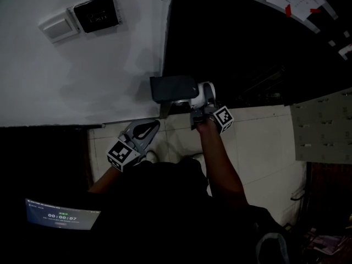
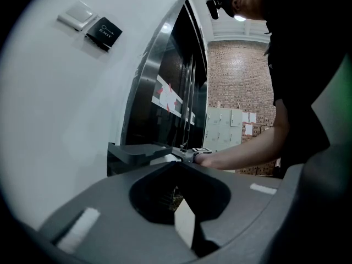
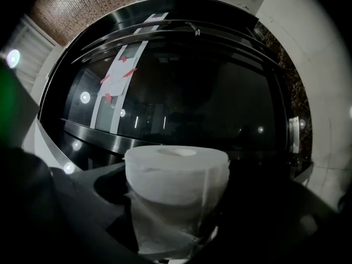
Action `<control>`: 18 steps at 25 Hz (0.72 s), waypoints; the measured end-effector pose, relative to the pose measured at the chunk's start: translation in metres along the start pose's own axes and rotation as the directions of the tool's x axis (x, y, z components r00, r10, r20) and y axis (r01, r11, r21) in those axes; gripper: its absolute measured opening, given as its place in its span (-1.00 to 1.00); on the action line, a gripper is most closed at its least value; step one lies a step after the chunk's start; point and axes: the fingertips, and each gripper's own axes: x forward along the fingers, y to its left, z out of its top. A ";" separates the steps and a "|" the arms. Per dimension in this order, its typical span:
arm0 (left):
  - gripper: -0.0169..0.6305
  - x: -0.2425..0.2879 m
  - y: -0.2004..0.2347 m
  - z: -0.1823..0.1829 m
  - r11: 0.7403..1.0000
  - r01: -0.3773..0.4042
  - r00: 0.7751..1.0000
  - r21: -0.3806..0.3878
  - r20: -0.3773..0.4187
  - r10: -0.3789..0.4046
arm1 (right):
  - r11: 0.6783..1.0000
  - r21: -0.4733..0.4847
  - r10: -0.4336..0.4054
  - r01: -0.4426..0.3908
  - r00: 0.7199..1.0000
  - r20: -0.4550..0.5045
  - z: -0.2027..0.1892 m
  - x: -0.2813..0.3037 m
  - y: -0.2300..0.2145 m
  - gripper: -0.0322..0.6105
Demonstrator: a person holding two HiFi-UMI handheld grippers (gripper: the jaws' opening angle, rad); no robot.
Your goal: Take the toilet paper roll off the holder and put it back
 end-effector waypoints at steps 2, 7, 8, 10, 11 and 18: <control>-0.94 0.000 -0.001 -0.001 1.000 0.000 1.000 0.004 0.002 0.000 | 1.000 0.018 -0.001 0.001 1.000 -0.009 -0.008 0.000 -0.002 0.53; -0.94 -0.002 -0.001 -0.002 1.000 -0.003 1.000 0.001 0.004 0.003 | 0.999 0.037 -0.014 0.016 0.999 -0.041 -0.032 0.000 -0.001 0.53; -0.94 -0.003 -0.001 -0.002 1.000 -0.004 1.000 0.001 0.005 0.004 | 0.998 0.050 -0.023 0.025 0.999 -0.046 -0.038 -0.001 -0.001 0.53; -0.94 -0.003 -0.001 -0.002 1.000 -0.004 1.000 0.001 0.004 0.004 | 0.997 0.071 -0.014 0.018 0.999 -0.052 -0.046 0.000 -0.004 0.53; -0.94 -0.004 -0.002 -0.002 1.000 -0.004 1.000 -0.002 0.003 0.004 | 0.997 0.076 -0.008 0.012 0.999 -0.054 -0.050 0.000 -0.004 0.53; -0.94 -0.007 0.003 -0.003 1.000 -0.006 1.000 0.001 0.005 0.006 | 0.996 0.088 -0.011 0.019 0.996 -0.092 -0.086 0.005 0.000 0.53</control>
